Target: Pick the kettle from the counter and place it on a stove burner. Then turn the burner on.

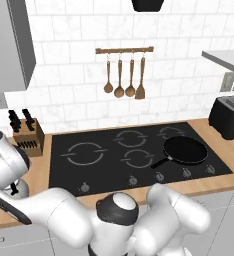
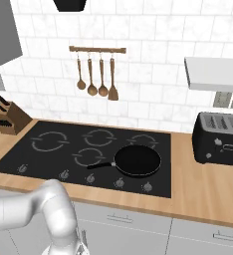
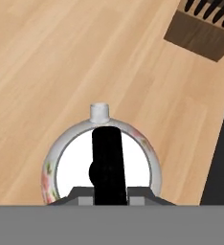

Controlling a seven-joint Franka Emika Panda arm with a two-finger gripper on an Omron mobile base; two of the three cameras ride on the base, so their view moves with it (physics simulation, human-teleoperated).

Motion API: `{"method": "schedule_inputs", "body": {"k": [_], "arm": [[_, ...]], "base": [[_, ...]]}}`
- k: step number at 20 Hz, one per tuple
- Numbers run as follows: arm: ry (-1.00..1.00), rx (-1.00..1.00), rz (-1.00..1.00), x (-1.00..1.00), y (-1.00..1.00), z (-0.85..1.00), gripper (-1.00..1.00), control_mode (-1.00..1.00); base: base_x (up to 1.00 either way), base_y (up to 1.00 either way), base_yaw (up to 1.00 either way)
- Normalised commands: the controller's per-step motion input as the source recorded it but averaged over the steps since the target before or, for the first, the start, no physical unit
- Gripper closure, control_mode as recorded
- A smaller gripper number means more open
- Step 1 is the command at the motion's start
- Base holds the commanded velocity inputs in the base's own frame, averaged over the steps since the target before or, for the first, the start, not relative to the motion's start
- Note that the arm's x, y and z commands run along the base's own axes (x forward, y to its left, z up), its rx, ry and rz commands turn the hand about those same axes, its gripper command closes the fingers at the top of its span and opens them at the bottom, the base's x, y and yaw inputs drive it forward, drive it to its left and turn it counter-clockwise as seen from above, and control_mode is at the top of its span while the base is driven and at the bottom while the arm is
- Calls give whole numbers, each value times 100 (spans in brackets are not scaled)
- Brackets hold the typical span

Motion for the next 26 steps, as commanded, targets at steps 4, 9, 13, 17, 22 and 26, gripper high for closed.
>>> {"method": "schedule_inputs", "body": {"k": [4, 9, 13, 17, 22, 26], "arm": [[-15, 0, 0, -1, -20, -13, 100, -100], [-30, 1, -3, -2, -84, 28, 100, -100], [-22, 6, -11, 11, -100, 36, 100, -100], [-15, 6, -11, 46, -100, 21, 100, -100], [-14, 10, -4, 74, -100, 13, 100, -100], [-9, 13, 0, 93, -100, 6, 100, -100]], "base": [[0, 0, 0], [0, 0, 0], [0, 0, 0], [0, 0, 0], [0, 0, 0], [0, 0, 0]]}}
